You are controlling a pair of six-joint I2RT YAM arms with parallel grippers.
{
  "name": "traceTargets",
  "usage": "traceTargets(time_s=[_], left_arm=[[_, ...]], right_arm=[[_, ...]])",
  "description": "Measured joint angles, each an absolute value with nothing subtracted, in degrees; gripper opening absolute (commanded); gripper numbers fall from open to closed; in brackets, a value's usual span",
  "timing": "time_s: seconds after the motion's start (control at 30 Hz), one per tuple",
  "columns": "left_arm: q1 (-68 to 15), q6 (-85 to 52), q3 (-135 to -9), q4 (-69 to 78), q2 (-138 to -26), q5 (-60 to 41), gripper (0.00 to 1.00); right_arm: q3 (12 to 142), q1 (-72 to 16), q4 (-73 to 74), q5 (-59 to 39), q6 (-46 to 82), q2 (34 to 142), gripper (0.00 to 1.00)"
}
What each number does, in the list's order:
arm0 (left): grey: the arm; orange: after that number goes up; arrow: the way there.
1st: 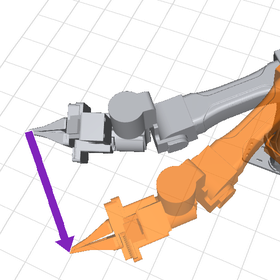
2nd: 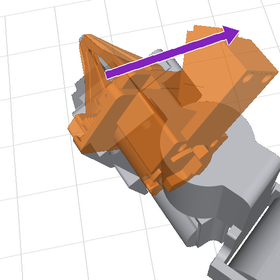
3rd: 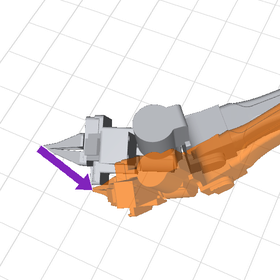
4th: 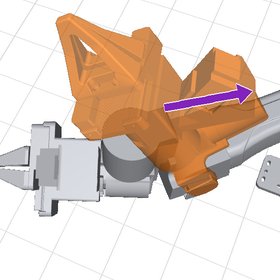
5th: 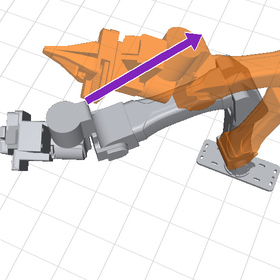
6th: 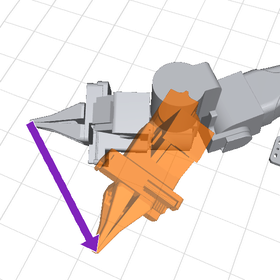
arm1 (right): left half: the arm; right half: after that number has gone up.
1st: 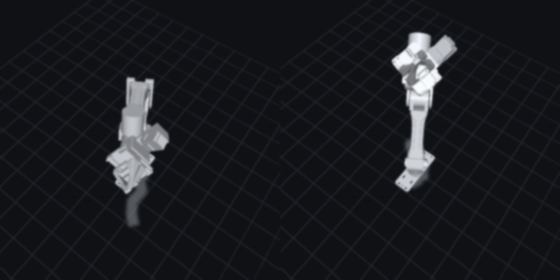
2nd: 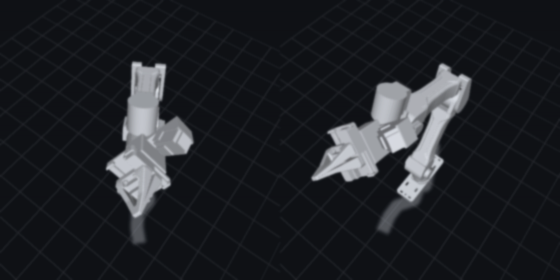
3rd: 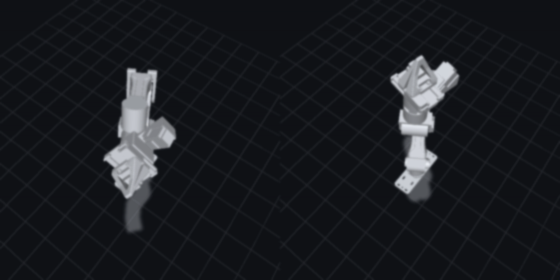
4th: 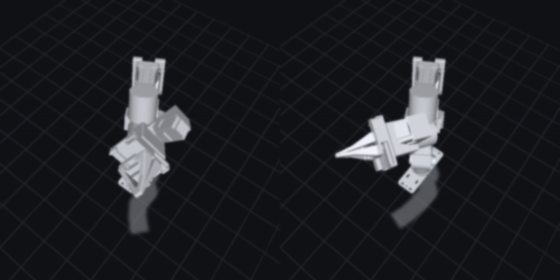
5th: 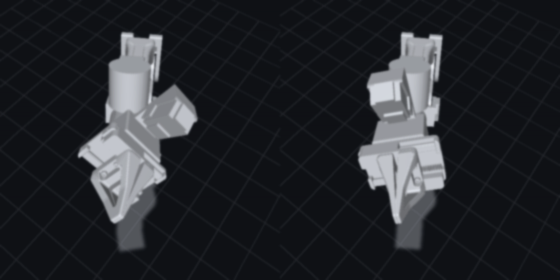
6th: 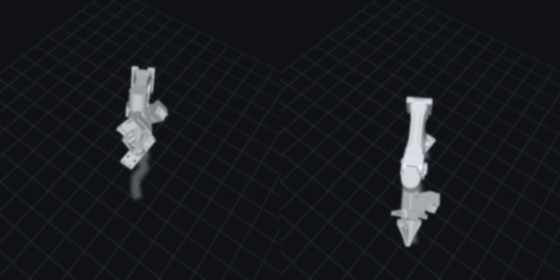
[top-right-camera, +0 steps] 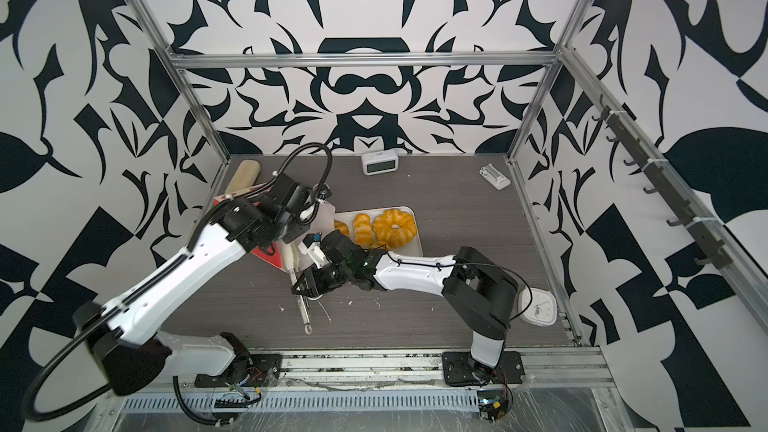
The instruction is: Take the fake bread out of the paper bag
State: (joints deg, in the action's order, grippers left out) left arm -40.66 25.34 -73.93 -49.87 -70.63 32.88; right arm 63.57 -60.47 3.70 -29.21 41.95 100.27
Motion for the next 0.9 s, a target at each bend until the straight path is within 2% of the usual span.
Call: traceTargets(time_s=[0.17, 0.33, 0.67, 0.9], left_arm=[[-40.7, 25.4, -61.5, -43.2, -54.9, 31.6, 0.00], [-40.7, 25.2, -53.5, -40.7, -46.2, 31.4, 0.00], [-40.7, 25.8, -40.0, -34.4, -33.4, 29.2, 0.00], [-40.7, 26.0, -37.8, -32.6, -32.0, 27.6, 0.00]], right_arm=[[64.0, -60.7, -5.8, -23.8, 37.7, 95.8, 0.35], [65.2, -61.5, -11.2, -19.6, 34.7, 93.6, 0.35], [65.3, -65.8, -18.0, -14.3, 32.6, 93.8, 0.35], [66.9, -66.4, -23.5, -11.9, 31.2, 94.5, 0.35]])
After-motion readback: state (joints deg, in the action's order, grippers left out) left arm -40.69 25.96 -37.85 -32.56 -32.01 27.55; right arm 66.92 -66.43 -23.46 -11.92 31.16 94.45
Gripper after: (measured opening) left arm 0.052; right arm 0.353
